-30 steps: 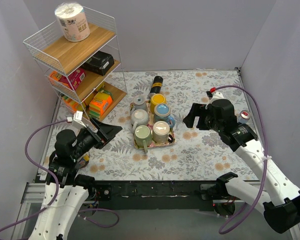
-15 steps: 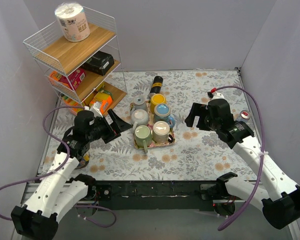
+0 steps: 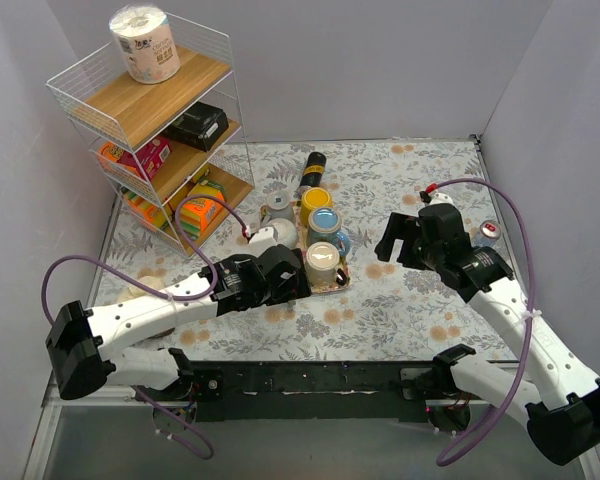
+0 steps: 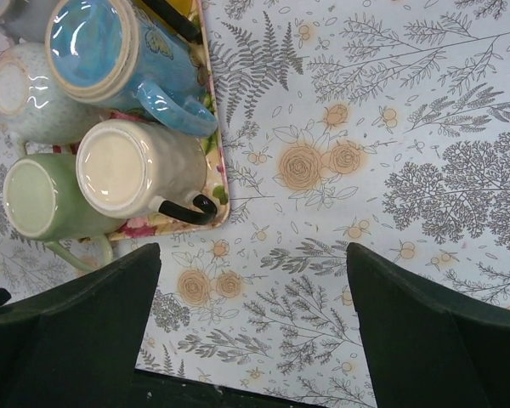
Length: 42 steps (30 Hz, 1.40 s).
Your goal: Turn the mug right side up
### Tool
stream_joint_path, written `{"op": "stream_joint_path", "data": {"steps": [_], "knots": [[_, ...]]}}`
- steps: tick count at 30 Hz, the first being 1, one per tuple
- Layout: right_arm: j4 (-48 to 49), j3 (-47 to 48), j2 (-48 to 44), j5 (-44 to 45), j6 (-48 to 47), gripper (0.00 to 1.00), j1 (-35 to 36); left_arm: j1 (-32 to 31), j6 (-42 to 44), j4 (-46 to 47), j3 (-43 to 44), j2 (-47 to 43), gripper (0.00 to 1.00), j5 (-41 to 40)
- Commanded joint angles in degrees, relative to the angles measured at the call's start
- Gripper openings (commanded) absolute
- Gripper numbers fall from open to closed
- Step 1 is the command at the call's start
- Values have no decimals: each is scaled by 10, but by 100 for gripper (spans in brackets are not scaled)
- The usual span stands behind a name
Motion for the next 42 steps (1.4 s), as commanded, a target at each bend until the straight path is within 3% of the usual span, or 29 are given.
{"op": "stream_joint_path", "data": {"steps": [1, 8, 12, 15, 18, 26, 29, 42], "knots": [[3, -16, -18, -5, 14, 96, 1, -4, -67, -22, -28, -4, 91, -108], [0, -27, -22, -17, 17, 94, 1, -4, -27, 96, -52, 35, 73, -111], [-7, -32, -20, -18, 20, 92, 1, 2, -17, 106, -44, 73, 68, -107], [-12, -34, -22, -19, 23, 91, 1, 18, -10, 107, -37, 94, 53, -98], [-17, -34, -25, -21, 23, 91, 1, 33, 4, 107, -32, 100, 47, -89], [-31, -41, -43, -5, 20, 91, 1, 58, 46, 148, -37, 111, 43, -49], [-36, -38, -45, 3, 14, 91, 1, 60, 49, 142, -32, 123, 41, -45], [-33, -41, -37, 8, 10, 91, 1, 59, -31, 64, -12, 148, 6, -71]]}}
